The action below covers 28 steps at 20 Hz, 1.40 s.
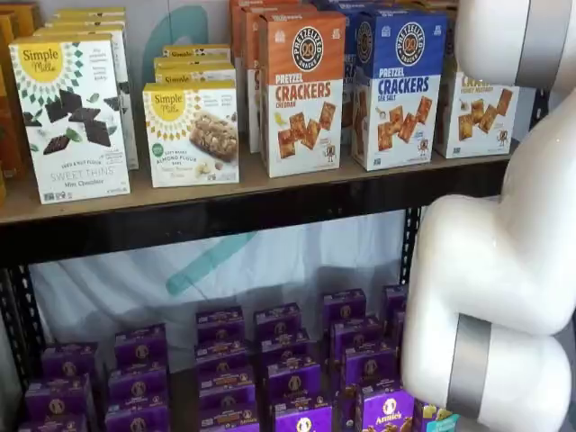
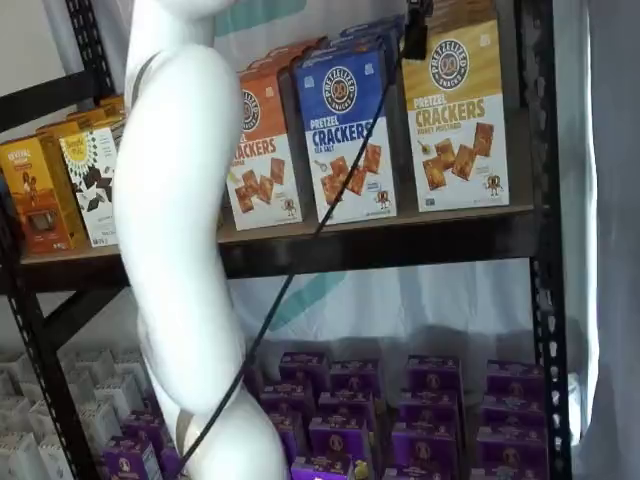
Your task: Retrieve the yellow and white box located on the top shelf, the sixth one from the left
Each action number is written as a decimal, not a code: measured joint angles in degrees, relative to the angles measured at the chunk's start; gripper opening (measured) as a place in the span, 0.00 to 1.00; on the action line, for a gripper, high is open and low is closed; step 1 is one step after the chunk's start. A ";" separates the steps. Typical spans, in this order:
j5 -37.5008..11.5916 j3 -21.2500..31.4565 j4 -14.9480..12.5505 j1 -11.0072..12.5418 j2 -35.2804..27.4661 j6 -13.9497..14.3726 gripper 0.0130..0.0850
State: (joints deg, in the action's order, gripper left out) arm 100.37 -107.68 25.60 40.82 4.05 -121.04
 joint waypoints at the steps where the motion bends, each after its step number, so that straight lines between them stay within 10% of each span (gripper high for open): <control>1: -0.28 0.48 -0.44 -0.26 0.13 -0.07 1.00; 28: 1.09 -2.06 -10.51 -4.93 -2.68 0.27 1.00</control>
State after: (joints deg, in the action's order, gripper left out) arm 101.46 -109.73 15.08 35.89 1.37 -120.77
